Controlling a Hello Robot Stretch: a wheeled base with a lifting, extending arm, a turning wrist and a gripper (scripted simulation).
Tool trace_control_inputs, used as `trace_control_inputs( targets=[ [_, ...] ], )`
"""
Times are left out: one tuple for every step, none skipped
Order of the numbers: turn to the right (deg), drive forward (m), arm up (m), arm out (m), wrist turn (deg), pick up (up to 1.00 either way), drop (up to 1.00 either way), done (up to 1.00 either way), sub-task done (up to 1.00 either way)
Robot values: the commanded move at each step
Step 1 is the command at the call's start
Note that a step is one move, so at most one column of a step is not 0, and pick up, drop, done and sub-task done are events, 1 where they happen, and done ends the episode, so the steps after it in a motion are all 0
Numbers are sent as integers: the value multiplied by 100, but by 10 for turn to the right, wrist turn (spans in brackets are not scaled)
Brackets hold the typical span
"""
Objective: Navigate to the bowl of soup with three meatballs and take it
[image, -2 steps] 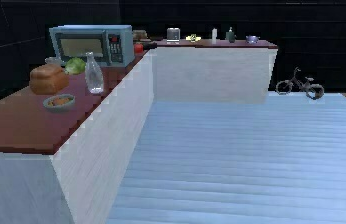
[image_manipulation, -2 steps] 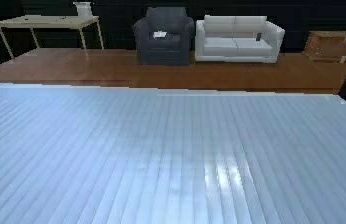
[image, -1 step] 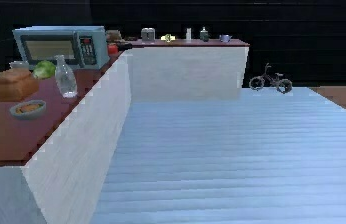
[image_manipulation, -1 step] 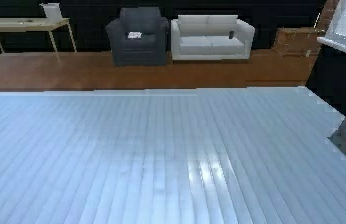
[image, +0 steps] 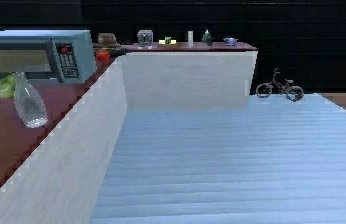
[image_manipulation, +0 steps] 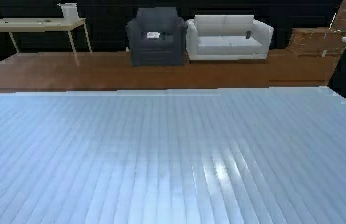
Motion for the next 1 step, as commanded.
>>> trace_control_inputs(
  targets=[
    [-450,0,0,0,0,0,0,0,0]
  ],
)
